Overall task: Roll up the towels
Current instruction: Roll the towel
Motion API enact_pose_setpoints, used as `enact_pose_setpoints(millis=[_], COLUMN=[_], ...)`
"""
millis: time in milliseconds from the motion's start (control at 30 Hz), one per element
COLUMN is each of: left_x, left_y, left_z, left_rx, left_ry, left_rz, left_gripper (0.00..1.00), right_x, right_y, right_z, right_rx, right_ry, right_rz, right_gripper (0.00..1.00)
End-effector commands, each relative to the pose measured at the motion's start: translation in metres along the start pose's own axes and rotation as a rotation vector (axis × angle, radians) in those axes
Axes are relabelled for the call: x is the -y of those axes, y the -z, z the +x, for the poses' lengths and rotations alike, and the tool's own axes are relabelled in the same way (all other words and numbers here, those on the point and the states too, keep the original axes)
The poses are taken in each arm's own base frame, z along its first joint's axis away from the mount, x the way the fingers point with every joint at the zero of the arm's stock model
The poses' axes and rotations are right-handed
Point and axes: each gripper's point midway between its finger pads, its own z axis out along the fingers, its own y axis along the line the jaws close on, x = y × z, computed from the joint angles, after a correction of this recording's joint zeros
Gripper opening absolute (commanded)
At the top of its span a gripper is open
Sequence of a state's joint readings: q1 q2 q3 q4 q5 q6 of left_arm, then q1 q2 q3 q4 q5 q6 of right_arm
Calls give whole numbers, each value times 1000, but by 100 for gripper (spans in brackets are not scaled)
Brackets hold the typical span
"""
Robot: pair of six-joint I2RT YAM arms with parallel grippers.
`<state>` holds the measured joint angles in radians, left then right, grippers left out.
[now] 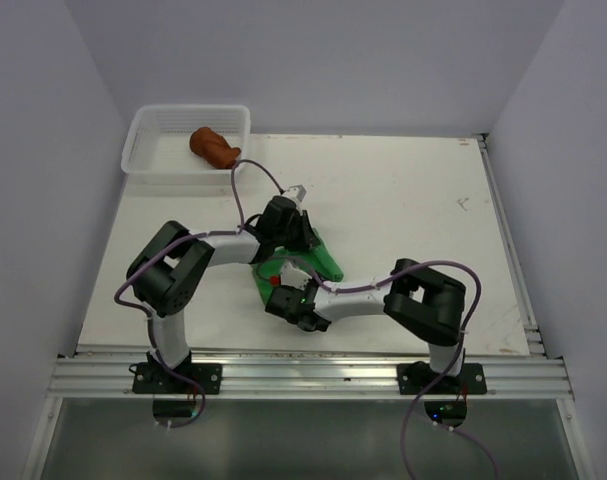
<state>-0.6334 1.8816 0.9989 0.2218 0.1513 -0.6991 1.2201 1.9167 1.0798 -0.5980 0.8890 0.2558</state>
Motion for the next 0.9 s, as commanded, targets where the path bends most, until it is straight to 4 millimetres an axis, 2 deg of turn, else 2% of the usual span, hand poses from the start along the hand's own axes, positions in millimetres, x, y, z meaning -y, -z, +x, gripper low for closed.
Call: enact_pose_setpoints(millis=[0, 233, 267, 333, 367, 400, 500, 533, 600, 633, 700, 733, 767, 800, 867], left_x=[-12, -13, -13, -13, -13, -13, -14, -13, -14, -12, -14, -14, -15, -15, -16], left_y=[1, 0, 0, 1, 1, 2, 3, 4, 4, 4, 5, 5, 5, 5, 6], left_z=[-10, -10, -9, -8, -8, -8, -6, -6, -4, -4, -3, -1, 0, -1, 0], left_rx=[67, 67, 66, 68, 69, 69, 74, 76, 77, 80, 79, 78, 79, 81, 84], left_ry=[8, 14, 13, 17, 18, 21, 24, 26, 30, 29, 33, 32, 32, 33, 34], left_rz=[-33, -33, -34, -37, -36, -36, -39, -37, -41, -37, -44, -45, -51, -51, -57], left_gripper=[0, 0, 0, 0, 0, 0, 0, 0, 0, 0, 0, 0, 0, 0, 0], right_x=[-12, 4, 12, 15, 30, 32, 58, 71, 76, 86, 84, 85, 85, 81, 74], right_y=[14, 28, 38, 40, 50, 50, 57, 49, 49, 38, 35, 24, 21, 24, 11], right_z=[-33, -35, -43, -39, -48, -44, -53, -51, -55, -52, -61, -59, -65, -72, -74], right_rx=[69, 106, 148, 150, 198, 197, 239, 230, 229, 209, 202, 172, 176, 174, 136], right_ry=[-357, -477, -536, -581, -657, -681, -803, -847, -896, -944, -1001, -1031, -1053, -1054, -1077], right_rz=[-137, -208, -237, -296, -331, -358, -453, -448, -512, -515, -612, -620, -646, -703, -722], right_gripper=[41, 44, 43, 42, 41, 40, 39, 39, 38, 38, 38, 38, 38, 39, 40])
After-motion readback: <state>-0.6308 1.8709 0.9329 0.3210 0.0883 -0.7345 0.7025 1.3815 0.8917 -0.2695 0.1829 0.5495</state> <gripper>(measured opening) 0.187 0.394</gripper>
